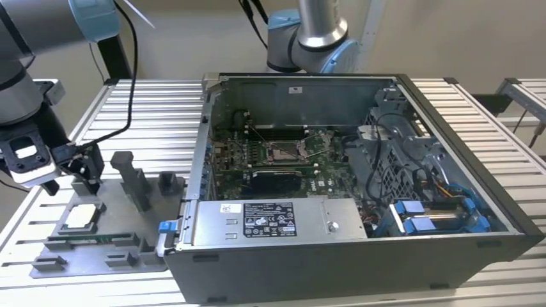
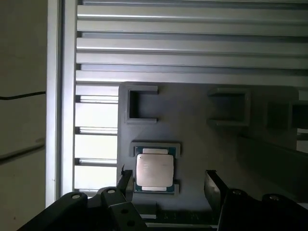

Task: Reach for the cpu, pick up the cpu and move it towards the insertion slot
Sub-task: 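Pick up the cpu and move it towards the insertion slot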

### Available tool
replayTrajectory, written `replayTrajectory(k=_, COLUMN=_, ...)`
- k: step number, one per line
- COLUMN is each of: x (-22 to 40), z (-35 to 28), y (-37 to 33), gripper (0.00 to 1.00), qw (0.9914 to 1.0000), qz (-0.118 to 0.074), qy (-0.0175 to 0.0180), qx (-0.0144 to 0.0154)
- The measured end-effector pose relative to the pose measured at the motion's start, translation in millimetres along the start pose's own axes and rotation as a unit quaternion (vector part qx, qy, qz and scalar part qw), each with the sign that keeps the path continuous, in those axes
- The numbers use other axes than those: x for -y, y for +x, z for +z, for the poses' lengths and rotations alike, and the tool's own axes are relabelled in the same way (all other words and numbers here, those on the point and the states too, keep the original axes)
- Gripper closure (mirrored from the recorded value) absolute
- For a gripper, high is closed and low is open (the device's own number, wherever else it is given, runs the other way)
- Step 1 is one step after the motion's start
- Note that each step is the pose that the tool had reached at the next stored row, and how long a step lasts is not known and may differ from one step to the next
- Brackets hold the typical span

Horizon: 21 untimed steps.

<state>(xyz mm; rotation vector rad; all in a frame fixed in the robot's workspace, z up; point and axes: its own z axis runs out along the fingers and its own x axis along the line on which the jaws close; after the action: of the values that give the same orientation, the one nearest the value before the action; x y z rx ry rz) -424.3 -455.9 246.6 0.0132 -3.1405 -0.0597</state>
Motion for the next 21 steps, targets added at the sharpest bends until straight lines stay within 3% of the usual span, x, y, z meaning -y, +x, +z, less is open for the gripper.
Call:
replayTrajectory(k=5, x=1.9, z=6.9, y=0.3, gripper=0.0, qw=1.0, qz=0.0, qy=0.0, qx=-0.0001)
replayTrajectory(k=11, x=3.2, z=13.7, y=7.2, gripper=0.0, qw=1.0, qz=0.0, qy=0.0, qx=0.0)
replayTrajectory(k=21, x=10.5, z=23.2, y=9.7, gripper=0.0, qw=1.0, qz=0.0, qy=0.0, qx=0.0)
